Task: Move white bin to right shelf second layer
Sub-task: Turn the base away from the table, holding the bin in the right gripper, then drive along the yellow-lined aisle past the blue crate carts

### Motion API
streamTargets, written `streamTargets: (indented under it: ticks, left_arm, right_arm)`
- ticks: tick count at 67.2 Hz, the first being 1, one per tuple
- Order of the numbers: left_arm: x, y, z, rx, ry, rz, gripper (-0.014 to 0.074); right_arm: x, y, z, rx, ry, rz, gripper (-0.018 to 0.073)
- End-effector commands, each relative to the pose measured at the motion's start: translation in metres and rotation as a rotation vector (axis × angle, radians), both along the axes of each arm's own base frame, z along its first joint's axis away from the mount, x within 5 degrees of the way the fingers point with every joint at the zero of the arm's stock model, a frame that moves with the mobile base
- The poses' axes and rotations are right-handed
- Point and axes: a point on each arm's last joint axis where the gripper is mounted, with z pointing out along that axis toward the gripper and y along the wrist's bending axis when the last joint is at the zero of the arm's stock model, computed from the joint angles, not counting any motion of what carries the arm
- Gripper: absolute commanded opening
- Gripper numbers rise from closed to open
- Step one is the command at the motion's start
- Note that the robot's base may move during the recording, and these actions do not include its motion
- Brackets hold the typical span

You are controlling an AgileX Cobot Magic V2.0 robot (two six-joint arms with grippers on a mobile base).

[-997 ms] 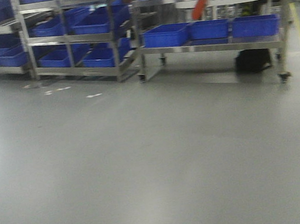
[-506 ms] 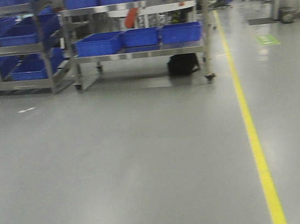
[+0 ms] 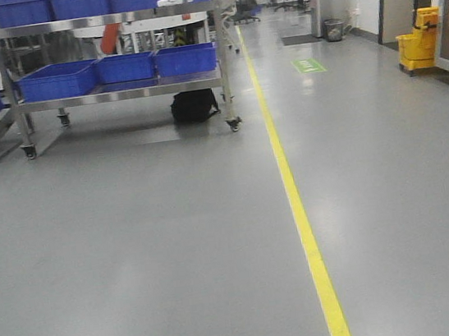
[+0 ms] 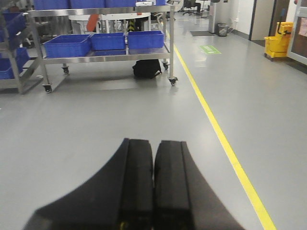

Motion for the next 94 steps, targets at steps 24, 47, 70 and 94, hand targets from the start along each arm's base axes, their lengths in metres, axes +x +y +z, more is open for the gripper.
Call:
streamTargets:
  ticks: [24,47,70,94]
  left_arm:
    - [0.0004,-0.0003,-0.0037,-0.012,-0.064,-0.004,0.0085]
    - [0.0004,-0.0003,-0.0037,-0.012,-0.064,-0.004,0.0085]
    - [0.0004,-0.0003,-0.0037,-0.012,-0.064,-0.004,0.0085]
    - [0.0004,-0.0003,-0.0037,-0.012,-0.064,-0.004,0.0085]
  right_arm:
    - [0.0022,-0.0003,0.0175,0.007,-0.12,-0.007,0.0057]
    - [0.0022,-0.0003,0.0175,0.007,-0.12,-0.007,0.0057]
    - [0.0022,-0.0003,0.0175,0.007,-0.12,-0.007,0.0057]
    - [0.0022,-0.0003,0.0175,0.007,-0.12,-0.007,0.0057]
